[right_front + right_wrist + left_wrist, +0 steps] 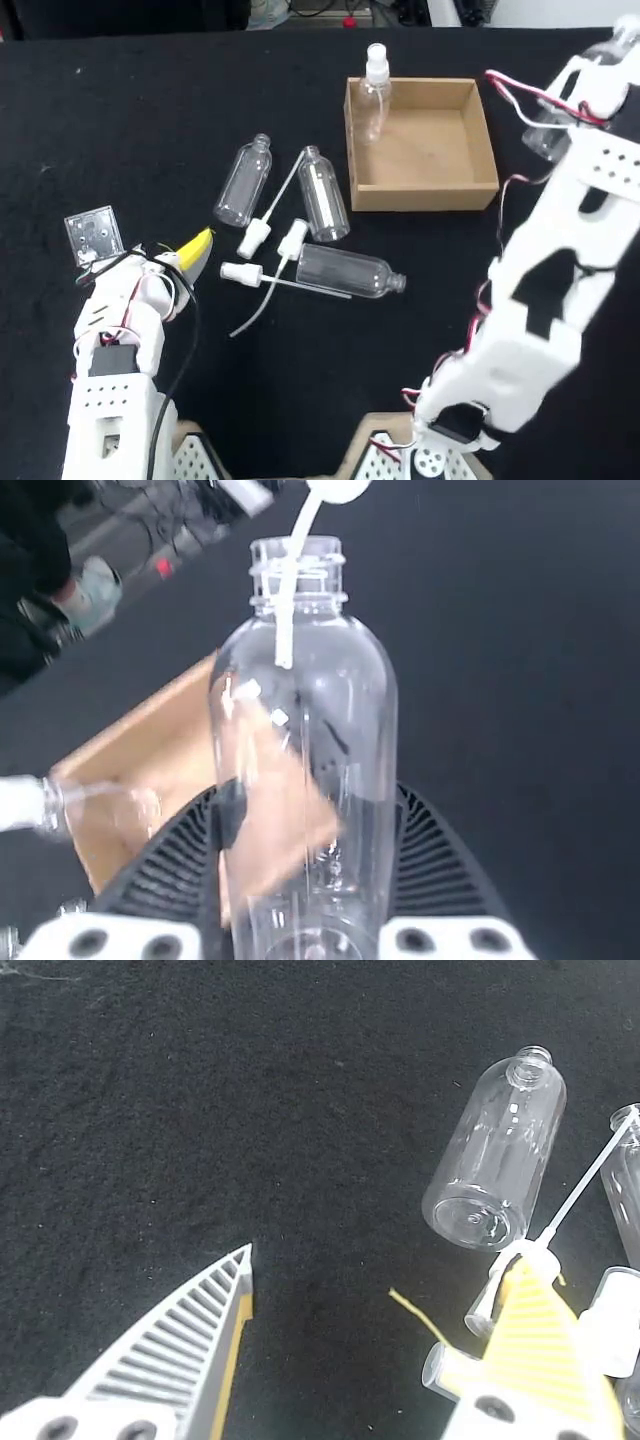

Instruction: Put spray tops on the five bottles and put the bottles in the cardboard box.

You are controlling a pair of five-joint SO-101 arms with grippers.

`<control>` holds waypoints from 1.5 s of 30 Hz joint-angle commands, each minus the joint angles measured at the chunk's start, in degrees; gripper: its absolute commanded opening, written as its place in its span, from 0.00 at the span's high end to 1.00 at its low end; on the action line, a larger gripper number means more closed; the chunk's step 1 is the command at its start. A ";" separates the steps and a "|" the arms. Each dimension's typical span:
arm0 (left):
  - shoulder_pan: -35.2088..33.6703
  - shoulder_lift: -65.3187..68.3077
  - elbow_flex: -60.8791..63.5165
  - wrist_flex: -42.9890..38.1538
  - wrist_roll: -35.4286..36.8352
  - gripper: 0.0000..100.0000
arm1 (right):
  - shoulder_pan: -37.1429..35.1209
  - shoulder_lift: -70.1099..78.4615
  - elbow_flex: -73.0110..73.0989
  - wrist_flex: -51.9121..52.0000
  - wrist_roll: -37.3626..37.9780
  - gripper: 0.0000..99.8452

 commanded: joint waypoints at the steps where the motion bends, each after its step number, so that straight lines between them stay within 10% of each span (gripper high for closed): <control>1: 0.84 0.18 -0.48 -1.32 0.09 0.63 | 0.35 -12.35 10.33 1.23 0.70 0.94; 21: 0.84 0.18 -0.48 -1.32 0.09 0.63 | -0.26 -81.36 92.62 -28.92 5.01 0.94; 35: 0.84 0.18 -0.48 -1.32 0.09 0.63 | -24.70 -125.58 139.12 -55.21 6.33 0.94; 45: 0.84 0.18 -0.40 -1.32 0.09 0.63 | -31.30 -123.21 150.02 -73.58 6.33 0.94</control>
